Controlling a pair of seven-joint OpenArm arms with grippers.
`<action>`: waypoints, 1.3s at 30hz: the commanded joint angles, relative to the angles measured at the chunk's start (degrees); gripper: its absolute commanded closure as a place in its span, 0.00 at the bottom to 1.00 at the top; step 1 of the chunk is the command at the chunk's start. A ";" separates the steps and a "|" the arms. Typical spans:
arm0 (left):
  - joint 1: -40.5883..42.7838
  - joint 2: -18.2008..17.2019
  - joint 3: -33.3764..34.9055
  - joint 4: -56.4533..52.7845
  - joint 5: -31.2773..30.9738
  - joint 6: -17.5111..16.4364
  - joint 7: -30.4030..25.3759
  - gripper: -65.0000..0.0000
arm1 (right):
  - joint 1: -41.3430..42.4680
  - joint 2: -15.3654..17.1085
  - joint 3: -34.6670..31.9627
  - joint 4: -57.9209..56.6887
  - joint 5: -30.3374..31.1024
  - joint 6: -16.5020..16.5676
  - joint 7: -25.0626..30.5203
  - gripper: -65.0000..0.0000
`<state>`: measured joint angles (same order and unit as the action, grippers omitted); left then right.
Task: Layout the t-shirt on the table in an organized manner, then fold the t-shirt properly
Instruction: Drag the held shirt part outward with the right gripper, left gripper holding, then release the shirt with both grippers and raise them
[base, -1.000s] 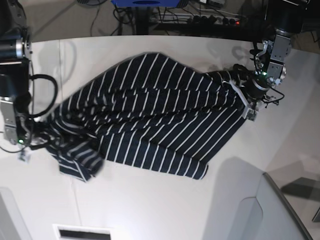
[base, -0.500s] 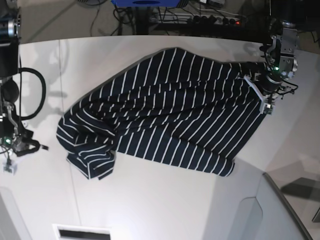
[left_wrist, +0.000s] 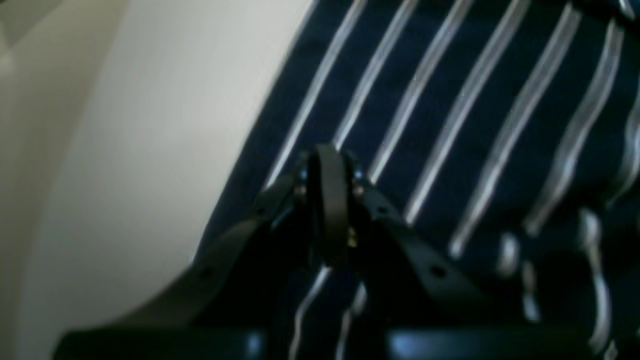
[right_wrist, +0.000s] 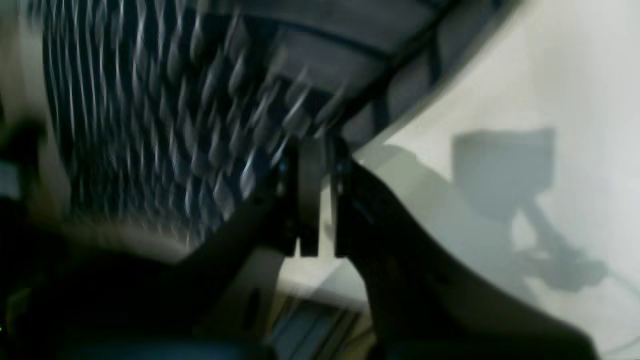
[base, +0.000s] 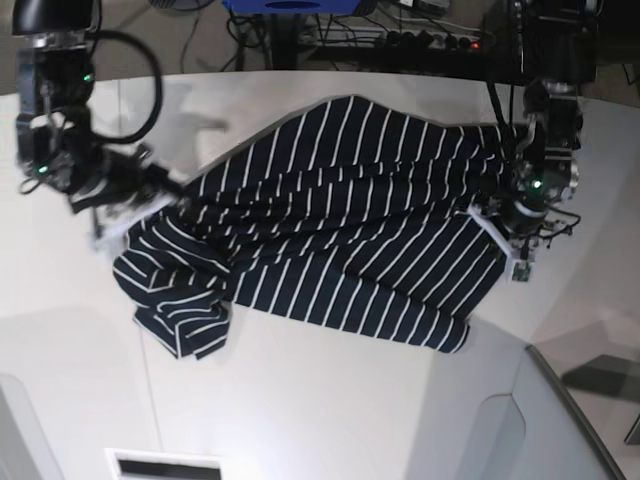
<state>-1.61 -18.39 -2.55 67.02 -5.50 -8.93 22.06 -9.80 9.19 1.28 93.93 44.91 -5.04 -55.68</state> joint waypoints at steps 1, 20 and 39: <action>-1.78 -0.46 0.83 -0.52 -0.09 0.18 -1.10 0.94 | 0.35 0.26 -0.88 0.62 0.77 0.33 0.78 0.94; -18.66 3.67 14.28 -37.18 11.78 6.60 -18.24 0.94 | 1.32 2.63 -3.70 -13.01 -0.47 -3.80 3.15 0.94; -13.65 -2.40 4.52 -26.54 7.65 9.24 -18.15 0.94 | 1.41 0.70 -10.99 -6.68 1.29 -0.90 5.53 0.80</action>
<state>-13.96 -19.94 2.04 39.86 2.15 0.01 4.75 -9.06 10.13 -9.67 86.21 44.69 -6.39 -50.39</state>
